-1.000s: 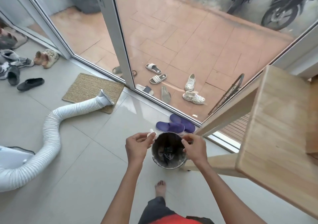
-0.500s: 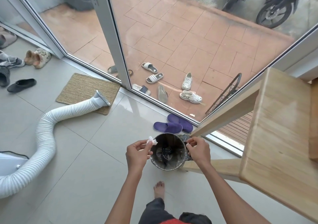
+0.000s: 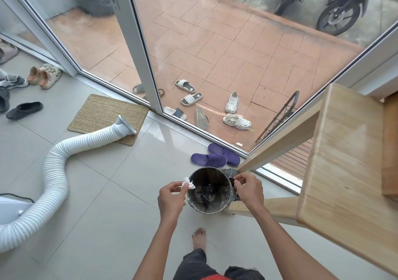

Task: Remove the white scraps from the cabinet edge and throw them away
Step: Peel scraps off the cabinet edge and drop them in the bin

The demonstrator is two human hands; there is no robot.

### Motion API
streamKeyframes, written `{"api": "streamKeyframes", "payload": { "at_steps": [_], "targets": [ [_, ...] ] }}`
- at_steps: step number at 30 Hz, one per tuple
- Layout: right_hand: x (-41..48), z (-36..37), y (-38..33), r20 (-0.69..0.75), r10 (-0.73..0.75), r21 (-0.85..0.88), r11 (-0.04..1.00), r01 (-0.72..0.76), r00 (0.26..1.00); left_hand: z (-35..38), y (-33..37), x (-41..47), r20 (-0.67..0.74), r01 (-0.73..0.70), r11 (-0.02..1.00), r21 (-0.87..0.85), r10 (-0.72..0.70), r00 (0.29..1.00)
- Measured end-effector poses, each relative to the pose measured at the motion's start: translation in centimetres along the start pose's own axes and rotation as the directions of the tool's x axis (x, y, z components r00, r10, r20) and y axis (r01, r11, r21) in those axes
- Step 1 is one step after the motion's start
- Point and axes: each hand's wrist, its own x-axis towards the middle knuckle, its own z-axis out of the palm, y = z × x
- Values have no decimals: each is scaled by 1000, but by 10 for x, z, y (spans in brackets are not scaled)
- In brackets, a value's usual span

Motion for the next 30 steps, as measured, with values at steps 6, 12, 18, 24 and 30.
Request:
{"api": "streamKeyframes", "payload": {
  "at_steps": [6, 12, 18, 24, 30],
  "targets": [
    [-7, -9, 5, -27, 9, -40, 999, -10, 1000, 17, -16, 11, 55, 15, 993, 119, -21, 998],
    [-8, -14, 11, -2, -2, -87, 996, 2, 1000, 45, -28, 27, 217, -32, 966, 258, -26, 976],
    [-12, -12, 11, 33, -14, -84, 996, 17, 999, 67, -24, 38, 420, -89, 950, 301, -48, 906],
    [-12, -13, 11, 38, -28, -78, 996, 30, 999, 55, -35, 47, 388, -59, 926, 373, -97, 916],
    [-13, -7, 16, 48, -44, -108, 993, 49, 998, 40, -41, 46, 331, -63, 902, 428, -91, 939]
  ]
}}
